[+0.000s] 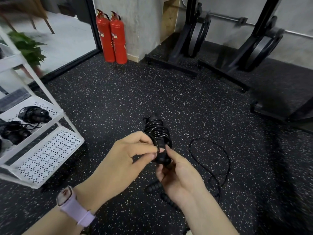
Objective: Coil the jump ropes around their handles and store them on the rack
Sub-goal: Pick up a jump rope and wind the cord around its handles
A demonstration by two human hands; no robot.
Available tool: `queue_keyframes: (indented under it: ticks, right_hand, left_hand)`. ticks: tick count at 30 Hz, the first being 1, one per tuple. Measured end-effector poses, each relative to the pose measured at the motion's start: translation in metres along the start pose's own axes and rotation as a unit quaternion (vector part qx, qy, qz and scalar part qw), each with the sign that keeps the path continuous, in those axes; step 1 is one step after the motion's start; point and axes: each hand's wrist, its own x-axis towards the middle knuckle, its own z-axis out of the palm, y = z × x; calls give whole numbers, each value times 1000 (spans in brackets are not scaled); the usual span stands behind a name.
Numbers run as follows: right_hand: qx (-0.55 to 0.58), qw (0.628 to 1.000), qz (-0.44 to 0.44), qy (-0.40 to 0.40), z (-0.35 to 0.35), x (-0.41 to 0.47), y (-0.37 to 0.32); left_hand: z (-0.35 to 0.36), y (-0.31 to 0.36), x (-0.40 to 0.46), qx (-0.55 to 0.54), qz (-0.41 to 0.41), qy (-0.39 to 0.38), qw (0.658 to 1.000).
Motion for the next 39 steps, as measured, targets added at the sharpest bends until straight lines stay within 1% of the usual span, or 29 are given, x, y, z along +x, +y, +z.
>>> queue_keyframes:
  ticks: [2, 4, 7, 10, 11, 15, 19, 22, 26, 29, 33, 35, 36, 39]
  right_hand:
    - [12, 1000, 17, 8, 0, -2, -2]
    - [17, 999, 27, 15, -1, -3, -2]
    - [19, 999, 30, 33, -3, 0, 0]
    - [19, 998, 26, 47, -3, 2, 3]
    - [16, 998, 24, 51, -3, 3, 4]
    - [-40, 997, -14, 64, -4, 2, 8]
    - [-94, 994, -46, 42, -2, -4, 10]
    - [-131, 989, -63, 25, 0, -9, 12]
    - [-154, 982, -98, 43, 3, -11, 14]
    - [-156, 982, -98, 44, 3, -11, 15]
    - [-146, 985, -89, 38, 3, -12, 12]
    - [-148, 985, -86, 37, 3, -12, 10]
    - [-156, 983, -87, 38, 2, -11, 9]
    - [-183, 977, -102, 38, 0, -11, 10]
  left_hand:
    - [1, -2, 0, -12, -5, -18, 1000]
    - [1, -3, 2, 2, -1, -31, 1000]
    - [2, -2, 3, 72, 18, -48, 996]
    - [7, 2, 1, 146, 68, -51, 986]
    - [9, 3, 1, 158, 72, -54, 983]
    - [13, 1, -1, 165, 46, -38, 984]
    - [14, 0, -1, 159, 19, 4, 987]
    - [14, -1, 0, 135, -24, 33, 990]
    - [19, -3, 3, 74, -125, 63, 987]
    - [21, -6, 5, 6, -191, 83, 978]
    - [20, -7, 9, -82, -260, 75, 959]
    - [18, -4, 11, -166, -308, 69, 934]
    - [18, -4, 12, -222, -335, 63, 913]
    - [18, -5, 10, -378, -411, 33, 829]
